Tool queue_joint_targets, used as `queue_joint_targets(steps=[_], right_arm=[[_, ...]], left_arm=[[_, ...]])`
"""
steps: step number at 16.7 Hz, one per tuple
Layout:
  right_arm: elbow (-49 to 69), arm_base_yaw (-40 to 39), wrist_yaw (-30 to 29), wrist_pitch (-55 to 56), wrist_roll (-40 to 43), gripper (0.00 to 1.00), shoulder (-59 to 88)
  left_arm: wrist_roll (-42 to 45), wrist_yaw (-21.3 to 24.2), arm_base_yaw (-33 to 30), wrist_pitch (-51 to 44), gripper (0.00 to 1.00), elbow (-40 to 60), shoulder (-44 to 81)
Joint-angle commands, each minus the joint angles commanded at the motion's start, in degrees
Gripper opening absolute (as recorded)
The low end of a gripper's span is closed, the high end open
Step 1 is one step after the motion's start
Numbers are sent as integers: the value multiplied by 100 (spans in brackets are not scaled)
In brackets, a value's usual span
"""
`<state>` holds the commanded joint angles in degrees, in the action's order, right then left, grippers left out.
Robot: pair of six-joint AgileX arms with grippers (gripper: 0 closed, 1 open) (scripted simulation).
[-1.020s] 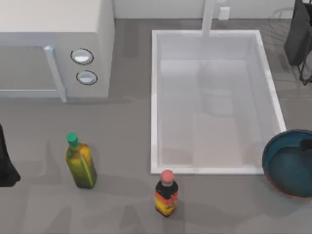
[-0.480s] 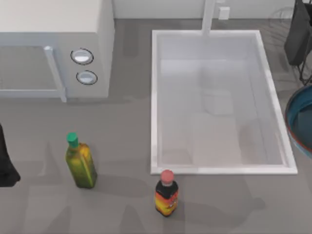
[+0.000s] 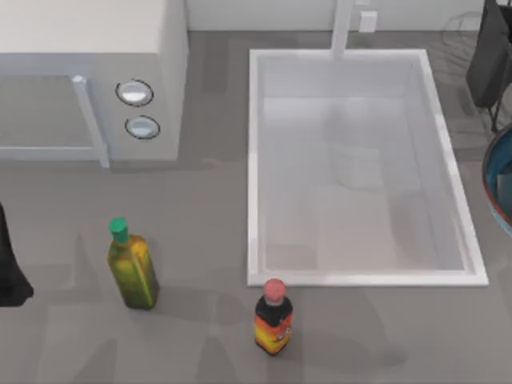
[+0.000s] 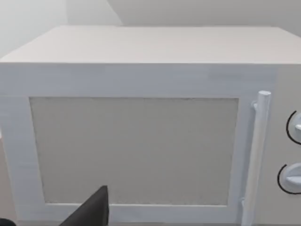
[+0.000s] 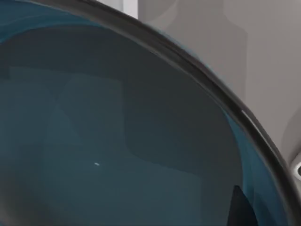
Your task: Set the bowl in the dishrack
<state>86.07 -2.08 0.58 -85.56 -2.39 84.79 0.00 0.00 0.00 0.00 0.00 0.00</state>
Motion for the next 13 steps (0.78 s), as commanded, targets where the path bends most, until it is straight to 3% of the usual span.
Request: queue_joint_targets(steps=[6,13], right_arm=[[-210,485,453,837,32,0,-340],[-1054,2015,1814,4070,77,0,-1308]], left_arm=[[0,0,0,0,100,0,0],[0,0,0,0,100,0,0]])
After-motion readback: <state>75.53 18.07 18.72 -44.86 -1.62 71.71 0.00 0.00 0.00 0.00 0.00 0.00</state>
